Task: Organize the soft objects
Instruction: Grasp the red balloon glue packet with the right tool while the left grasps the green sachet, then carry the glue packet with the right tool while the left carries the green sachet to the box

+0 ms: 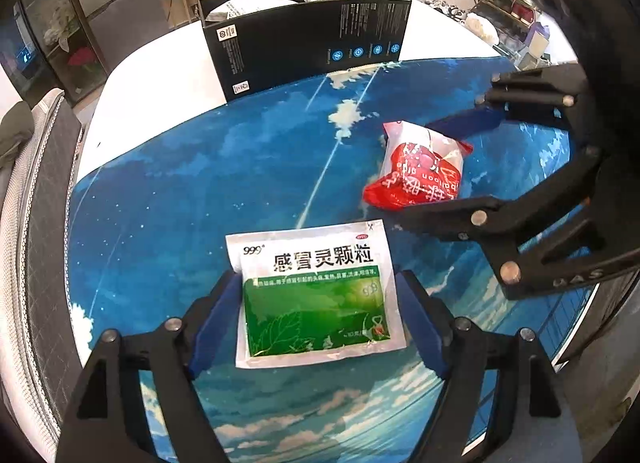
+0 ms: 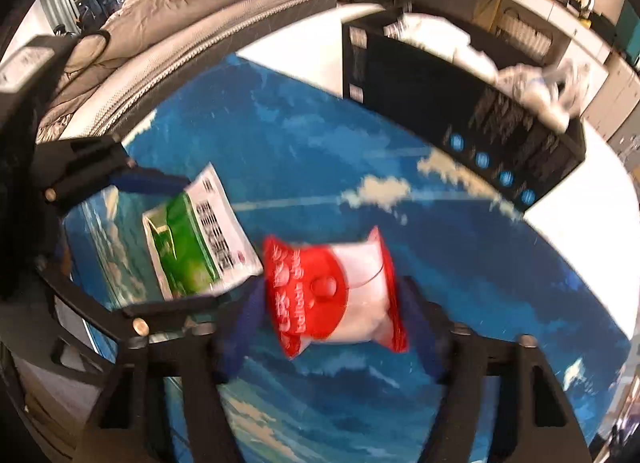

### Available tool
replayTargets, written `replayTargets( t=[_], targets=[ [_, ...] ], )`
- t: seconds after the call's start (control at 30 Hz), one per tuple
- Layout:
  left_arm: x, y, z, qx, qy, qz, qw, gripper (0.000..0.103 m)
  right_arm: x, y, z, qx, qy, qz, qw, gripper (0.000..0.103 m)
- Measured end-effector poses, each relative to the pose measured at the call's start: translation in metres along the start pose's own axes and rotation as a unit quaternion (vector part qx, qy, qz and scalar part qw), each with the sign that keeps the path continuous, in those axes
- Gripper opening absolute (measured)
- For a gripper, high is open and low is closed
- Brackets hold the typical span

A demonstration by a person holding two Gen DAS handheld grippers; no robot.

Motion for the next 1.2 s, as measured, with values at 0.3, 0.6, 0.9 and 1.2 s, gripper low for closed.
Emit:
replayTargets(
  t=[0.3, 0.6, 0.9, 1.2],
  targets=[
    [0.000, 0.023, -0.020, 0.038, 0.020, 0.001, 0.9991, 0.051, -0.011, 0.035, 0.030, 0.043, -0.001, 0.007, 0.999, 0.051],
    [-0.004, 0.043, -0.036, 0.060, 0.020, 0.006, 0.9980, 0.034, -0.018, 0.049, 0.047, 0.061, 0.006, -0.008, 0.998, 0.050],
    [-0.007, 0.043, -0.036, 0.051, 0.021, 0.010, 0.9984, 0.032, -0.019, 0.046, 0.046, 0.061, 0.007, -0.012, 0.998, 0.050],
    [-0.015, 0.029, -0.043, 0.028, 0.038, 0.008, 0.9989, 0.032, -0.034, 0.048, 0.042, 0.073, 0.027, -0.007, 0.997, 0.050]
  ],
)
Point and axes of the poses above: each gripper's, at about its wrist camera, not at the fingertips, and x roughly the way its jaws point, y to its right, z to its underside, the point moved 7 cm from there along x, roughly the way its jaws point, and after that the axes turned 9 degrees about -y, right-handed, at the moved point
